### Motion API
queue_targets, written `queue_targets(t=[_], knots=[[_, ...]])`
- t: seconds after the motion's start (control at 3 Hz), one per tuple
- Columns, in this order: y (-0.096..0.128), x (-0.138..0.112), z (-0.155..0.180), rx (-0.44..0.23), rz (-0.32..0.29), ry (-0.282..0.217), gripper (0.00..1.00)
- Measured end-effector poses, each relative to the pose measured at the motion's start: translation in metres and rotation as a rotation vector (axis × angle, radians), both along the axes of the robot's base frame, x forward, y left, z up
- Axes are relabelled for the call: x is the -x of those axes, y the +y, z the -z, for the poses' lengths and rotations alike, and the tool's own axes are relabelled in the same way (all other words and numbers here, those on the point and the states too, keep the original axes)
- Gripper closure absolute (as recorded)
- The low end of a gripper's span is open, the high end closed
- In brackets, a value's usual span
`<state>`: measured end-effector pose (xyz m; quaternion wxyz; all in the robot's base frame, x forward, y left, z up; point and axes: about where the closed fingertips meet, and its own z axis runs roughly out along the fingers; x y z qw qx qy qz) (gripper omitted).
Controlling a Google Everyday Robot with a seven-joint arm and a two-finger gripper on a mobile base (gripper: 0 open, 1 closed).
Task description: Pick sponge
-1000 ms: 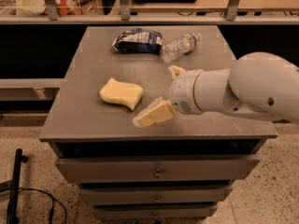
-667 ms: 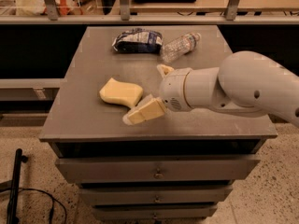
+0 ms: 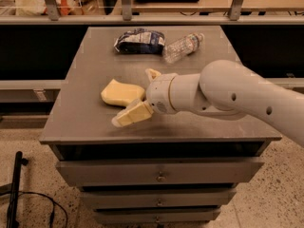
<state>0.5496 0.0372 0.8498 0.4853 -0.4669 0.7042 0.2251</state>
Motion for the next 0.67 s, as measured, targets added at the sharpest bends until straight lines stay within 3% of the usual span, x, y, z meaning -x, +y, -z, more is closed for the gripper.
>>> queue_targets(t=[0.33, 0.67], knots=[[0.0099, -0.0143, 0.0095, -0.008, 0.008, -0.01, 0.0], [0.0168, -0.0224, 0.0167, -0.009, 0.01, -0.011, 0.17]])
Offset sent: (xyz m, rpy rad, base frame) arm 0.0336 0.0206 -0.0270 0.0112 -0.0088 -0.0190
